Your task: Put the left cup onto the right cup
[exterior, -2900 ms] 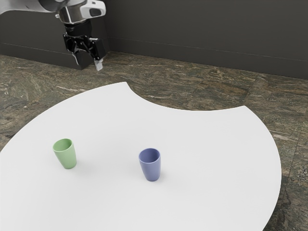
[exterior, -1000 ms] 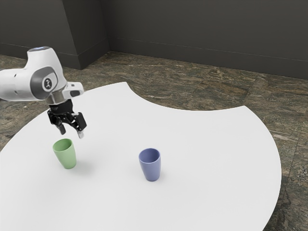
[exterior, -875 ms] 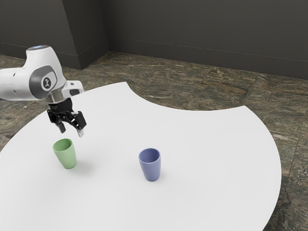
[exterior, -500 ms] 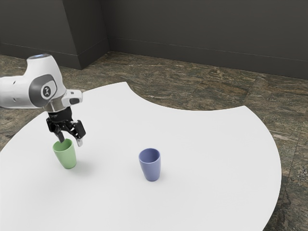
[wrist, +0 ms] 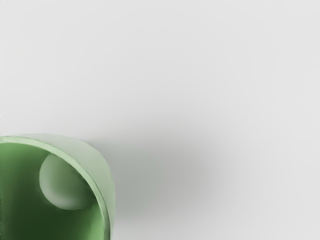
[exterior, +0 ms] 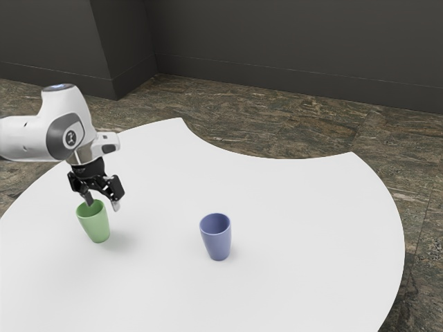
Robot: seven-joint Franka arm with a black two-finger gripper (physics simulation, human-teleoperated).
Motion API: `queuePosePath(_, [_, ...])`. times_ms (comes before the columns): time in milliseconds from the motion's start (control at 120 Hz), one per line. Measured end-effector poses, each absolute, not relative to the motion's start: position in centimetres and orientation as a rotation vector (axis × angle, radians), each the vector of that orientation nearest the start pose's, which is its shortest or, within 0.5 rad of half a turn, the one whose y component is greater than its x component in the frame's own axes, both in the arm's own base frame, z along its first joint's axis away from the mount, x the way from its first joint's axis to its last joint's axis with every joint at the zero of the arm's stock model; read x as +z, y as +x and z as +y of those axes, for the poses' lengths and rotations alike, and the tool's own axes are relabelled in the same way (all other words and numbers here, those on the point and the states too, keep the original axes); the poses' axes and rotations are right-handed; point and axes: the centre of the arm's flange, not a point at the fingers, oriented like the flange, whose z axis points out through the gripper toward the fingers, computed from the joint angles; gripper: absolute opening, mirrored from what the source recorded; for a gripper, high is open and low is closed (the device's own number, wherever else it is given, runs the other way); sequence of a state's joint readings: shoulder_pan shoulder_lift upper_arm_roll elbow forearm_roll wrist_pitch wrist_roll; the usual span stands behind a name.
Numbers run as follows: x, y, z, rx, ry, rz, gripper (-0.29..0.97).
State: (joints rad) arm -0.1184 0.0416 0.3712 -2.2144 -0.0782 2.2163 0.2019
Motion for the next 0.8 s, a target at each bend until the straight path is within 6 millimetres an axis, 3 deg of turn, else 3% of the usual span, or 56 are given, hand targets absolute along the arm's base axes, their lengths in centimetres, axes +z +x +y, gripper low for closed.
queuePosePath(358, [34.1,50.5,13.7,0.088,-3.188,-0.200,0.66])
queuePosePath(800, [31.7,50.9,13.8,0.106,-3.173,-0.220,0.65])
